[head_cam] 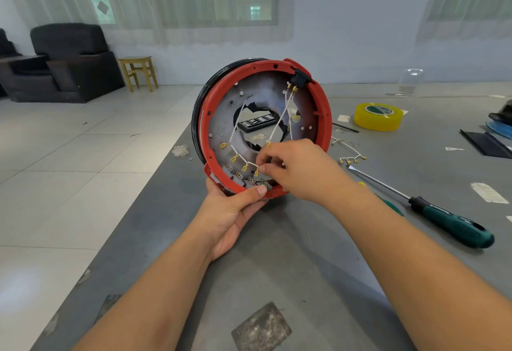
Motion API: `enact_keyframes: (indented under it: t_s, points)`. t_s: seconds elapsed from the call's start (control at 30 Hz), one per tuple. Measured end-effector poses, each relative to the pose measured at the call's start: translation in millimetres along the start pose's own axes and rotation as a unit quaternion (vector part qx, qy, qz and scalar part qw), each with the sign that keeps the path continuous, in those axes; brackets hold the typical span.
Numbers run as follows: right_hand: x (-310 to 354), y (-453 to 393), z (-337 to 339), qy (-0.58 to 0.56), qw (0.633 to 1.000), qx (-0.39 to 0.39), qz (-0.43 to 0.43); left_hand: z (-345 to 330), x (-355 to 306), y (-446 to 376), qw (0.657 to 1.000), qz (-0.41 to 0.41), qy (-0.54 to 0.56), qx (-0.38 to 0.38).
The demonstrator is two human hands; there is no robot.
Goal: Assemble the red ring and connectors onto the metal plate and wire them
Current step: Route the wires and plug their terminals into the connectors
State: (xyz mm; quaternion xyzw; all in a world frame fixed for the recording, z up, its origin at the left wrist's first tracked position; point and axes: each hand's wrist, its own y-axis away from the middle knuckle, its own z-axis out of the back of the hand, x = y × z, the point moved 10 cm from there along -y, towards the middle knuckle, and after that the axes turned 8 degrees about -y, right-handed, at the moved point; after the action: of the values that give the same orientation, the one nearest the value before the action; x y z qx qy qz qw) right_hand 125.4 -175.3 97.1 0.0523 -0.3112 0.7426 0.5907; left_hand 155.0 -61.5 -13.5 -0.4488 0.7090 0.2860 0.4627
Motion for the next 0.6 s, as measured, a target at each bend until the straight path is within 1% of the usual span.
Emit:
enact_keyframes:
  t_s: [0.1,0.23,0.37,0.47,0.6]
  points:
    - [-2,0,-1,0.002,1.0,0.01,-0.005,-1,0,0,1.0,0.001,-0.003,-0.001]
    - [-5,1,-3,-0.051,0.998,0.028,-0.018,-2,1,0,1.0,0.0,-0.001,0.003]
    - [-6,-1,-4,-0.112,0.993,0.026,-0.025,-6,-1,0,1.0,-0.001,0.005,0.019]
    - [-9,-2,-3,-0.102,0.994,0.006,-0.03,-7,-2,-1,1.0,0.003,0.011,0.023]
    - [-10,-5,5,-0.036,0.998,-0.043,-0.01,-6,-1,-1,1.0,0.011,0.009,0.018]
